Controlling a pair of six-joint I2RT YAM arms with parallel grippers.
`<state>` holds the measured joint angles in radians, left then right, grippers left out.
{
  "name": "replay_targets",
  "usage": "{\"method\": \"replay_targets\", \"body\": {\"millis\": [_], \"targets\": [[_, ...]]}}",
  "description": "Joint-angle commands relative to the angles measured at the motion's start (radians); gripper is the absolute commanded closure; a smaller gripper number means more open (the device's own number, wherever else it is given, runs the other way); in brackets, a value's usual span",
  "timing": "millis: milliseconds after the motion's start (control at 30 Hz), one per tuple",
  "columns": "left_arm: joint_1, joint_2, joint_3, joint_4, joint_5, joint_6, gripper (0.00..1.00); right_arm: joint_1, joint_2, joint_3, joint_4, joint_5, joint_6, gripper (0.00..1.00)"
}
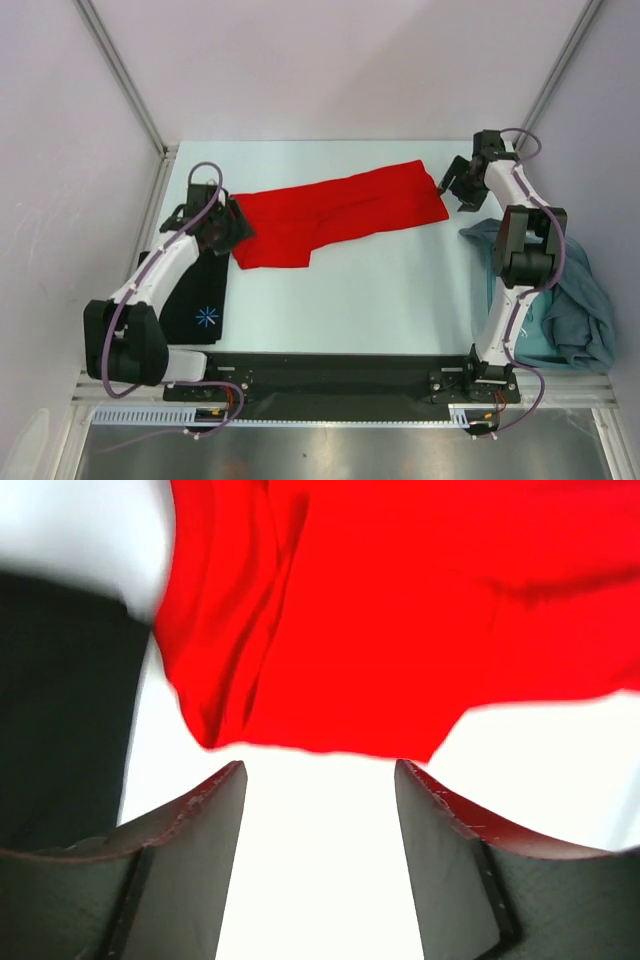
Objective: Fold and stack the t-shirts
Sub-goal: Fold the tshirt
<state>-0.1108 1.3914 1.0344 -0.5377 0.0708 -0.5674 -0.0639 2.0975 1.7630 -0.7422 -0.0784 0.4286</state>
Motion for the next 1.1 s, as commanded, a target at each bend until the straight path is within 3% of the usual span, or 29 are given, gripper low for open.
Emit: {"method": "replay_targets", "body": {"millis": [0,267,700,900,1067], "targets": [[0.000,-0.029,-0.126,0.065,0.089,-0.035,0.35,-0.019,-0.080,-0.110,0.109,-0.079,-0.021,0.25],[0.008,0.060,-0.177,0.134,0.103,-0.072,0.32,-0.045,-0.074,-0.223,0.239,-0.156,0.001,0.34],[0.013,0.198,-0.160,0.148,0.038,-0.100,0.29,-0.053,-0.025,-0.234,0.260,-0.120,0.111,0.35],[0.014,0.241,-0.125,0.143,0.024,-0.097,0.34,-0.054,0.002,-0.212,0.251,-0.106,0.118,0.40],[0.017,0.290,-0.086,0.122,0.003,-0.083,0.52,-0.053,0.038,-0.189,0.247,-0.075,0.124,0.53]]}}
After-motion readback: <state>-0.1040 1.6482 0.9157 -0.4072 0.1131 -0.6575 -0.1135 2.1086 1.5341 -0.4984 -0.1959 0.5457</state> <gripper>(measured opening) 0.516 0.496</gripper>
